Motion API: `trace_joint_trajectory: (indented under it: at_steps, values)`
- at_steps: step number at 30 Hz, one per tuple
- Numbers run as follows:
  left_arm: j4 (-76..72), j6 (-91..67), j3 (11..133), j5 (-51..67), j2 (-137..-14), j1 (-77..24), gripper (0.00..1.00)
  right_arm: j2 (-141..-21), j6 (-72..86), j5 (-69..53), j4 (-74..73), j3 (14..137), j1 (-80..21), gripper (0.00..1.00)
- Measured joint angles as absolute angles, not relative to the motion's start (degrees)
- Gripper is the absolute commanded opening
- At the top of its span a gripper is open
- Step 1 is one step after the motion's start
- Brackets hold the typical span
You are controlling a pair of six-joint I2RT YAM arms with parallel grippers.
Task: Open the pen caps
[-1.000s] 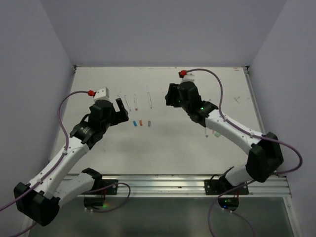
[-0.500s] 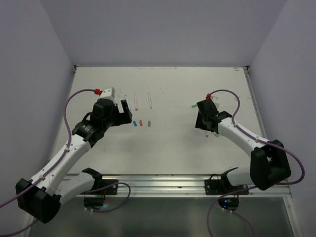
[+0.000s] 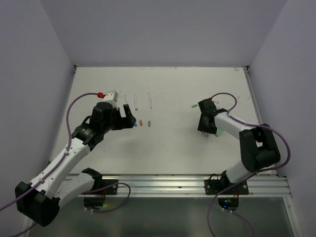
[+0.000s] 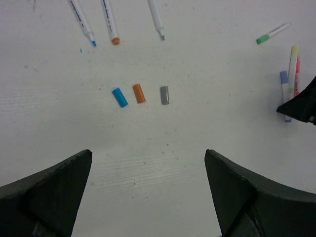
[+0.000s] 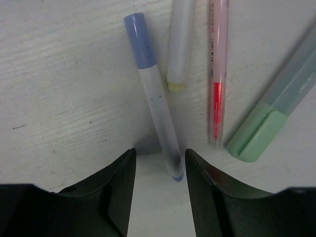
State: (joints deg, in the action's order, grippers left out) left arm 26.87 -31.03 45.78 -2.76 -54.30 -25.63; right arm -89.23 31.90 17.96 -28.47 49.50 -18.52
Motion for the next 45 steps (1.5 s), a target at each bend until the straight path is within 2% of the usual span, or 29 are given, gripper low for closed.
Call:
trace_joint_trajectory:
  at_steps: [5, 8, 11, 12, 14, 20, 28, 34, 36, 38, 43, 45]
  values:
    - [27.03, -32.99, 45.74, -2.79, -53.98, -25.63, 1.00, -93.03, 31.05, 13.87, -27.07, 51.64, -17.69, 0.42]
    - [27.42, -33.87, 45.76, -2.79, -54.11, -25.63, 1.00, -94.32, 30.76, 12.51, -26.22, 52.86, -17.67, 0.33]
    - [27.73, -33.93, 46.33, -2.79, -54.94, -25.63, 1.00, -95.22, 30.33, 12.36, -26.30, 53.76, -17.67, 0.16]
    - [27.99, -33.93, 46.98, -2.79, -55.57, -25.63, 1.00, -95.44, 30.13, 12.36, -26.33, 54.06, -17.67, 0.06]
    - [27.86, -33.91, 48.47, -2.72, -56.84, -25.63, 1.00, -95.55, 29.50, 12.40, -26.28, 54.24, -17.69, 0.00]
    - [23.31, -35.35, 51.11, 1.87, -61.89, -25.63, 1.00, -95.31, 26.83, 12.67, -24.67, 53.98, -20.29, 0.00]
    - [12.32, -39.07, 51.24, 8.27, -73.54, -27.24, 0.98, -89.84, 25.96, 7.49, -16.36, 51.81, -37.45, 0.00]
    - [10.98, -42.33, 53.52, 7.14, -76.75, -28.56, 0.89, -86.63, 27.07, 4.89, -5.26, 51.64, -43.51, 0.00]
    - [10.52, -43.03, 54.04, 5.87, -76.79, -28.67, 0.82, -86.65, 27.16, 4.27, -2.90, 51.64, -44.75, 0.00]
    - [9.67, -43.64, 54.43, 4.75, -76.84, -28.71, 0.78, -86.65, 27.16, 3.20, -0.91, 51.64, -45.25, 0.00]
    - [7.99, -45.10, 55.55, 2.26, -78.19, -29.43, 0.73, -86.65, 27.03, 0.27, 2.28, 51.70, -45.34, 0.00]
    - [7.73, -45.69, 55.92, 1.87, -79.22, -30.11, 0.68, -86.65, 27.00, -1.04, 3.11, 51.72, -45.34, 0.00]
